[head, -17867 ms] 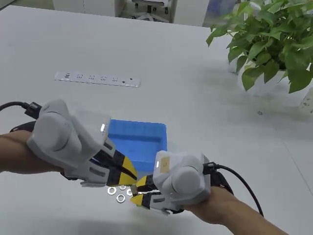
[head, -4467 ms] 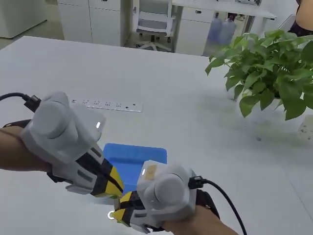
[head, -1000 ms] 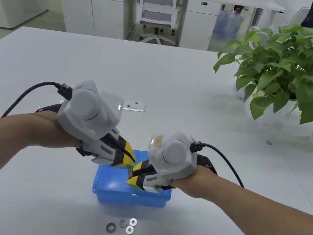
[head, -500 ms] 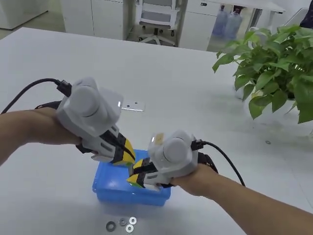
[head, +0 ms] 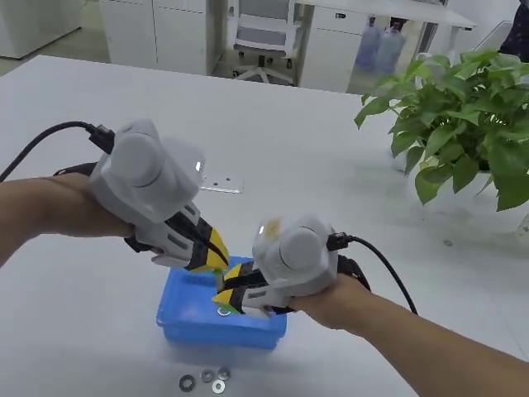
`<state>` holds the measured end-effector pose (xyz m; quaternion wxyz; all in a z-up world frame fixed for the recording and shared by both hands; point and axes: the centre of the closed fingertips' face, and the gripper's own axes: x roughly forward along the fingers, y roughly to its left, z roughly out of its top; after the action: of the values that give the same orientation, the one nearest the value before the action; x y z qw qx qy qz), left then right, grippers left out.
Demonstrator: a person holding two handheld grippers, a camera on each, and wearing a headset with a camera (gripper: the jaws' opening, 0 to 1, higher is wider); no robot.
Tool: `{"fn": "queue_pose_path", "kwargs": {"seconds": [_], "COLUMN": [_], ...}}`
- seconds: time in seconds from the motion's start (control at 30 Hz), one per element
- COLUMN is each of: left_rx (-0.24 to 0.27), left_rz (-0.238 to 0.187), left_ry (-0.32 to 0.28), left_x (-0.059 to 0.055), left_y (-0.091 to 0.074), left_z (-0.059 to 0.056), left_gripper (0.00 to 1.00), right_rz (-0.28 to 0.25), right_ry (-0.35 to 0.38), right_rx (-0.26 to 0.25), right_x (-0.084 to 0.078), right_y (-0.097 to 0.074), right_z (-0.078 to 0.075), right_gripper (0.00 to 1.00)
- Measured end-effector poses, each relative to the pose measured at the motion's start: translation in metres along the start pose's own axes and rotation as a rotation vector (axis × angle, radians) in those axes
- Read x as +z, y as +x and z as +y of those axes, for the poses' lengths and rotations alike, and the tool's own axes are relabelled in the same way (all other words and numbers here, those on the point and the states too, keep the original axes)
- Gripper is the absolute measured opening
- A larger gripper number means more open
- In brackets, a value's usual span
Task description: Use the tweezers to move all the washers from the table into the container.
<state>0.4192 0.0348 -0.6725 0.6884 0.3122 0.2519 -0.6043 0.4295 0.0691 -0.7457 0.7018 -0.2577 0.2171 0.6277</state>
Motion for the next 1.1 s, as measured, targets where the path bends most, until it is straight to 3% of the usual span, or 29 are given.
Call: {"fn": "queue_pose_path", "kwargs": {"seconds": [0.27, 0.57, 1.1], "left_rx": [0.007, 0.022, 0.025], "left_rz": [-0.001, -0.001, 0.026], "left_ry": [0.004, 0.020, 0.015], "left_x": [0.010, 0.016, 0.010], "left_y": [-0.011, -0.022, -0.034], "left_z": [-0.005, -0.014, -0.044], "left_gripper": [0.05, 0.05, 0.05], "right_rz": [-0.022, -0.031, -0.028], "right_ry": [-0.008, -0.031, -0.061], "right_rx": [-0.014, -0.014, 0.008], "right_x": [0.011, 0.023, 0.031], "right_y": [-0.010, -0.016, -0.012], "right_z": [0.002, 0.015, 0.048], "right_gripper": [0.12, 0.12, 0.12]}}
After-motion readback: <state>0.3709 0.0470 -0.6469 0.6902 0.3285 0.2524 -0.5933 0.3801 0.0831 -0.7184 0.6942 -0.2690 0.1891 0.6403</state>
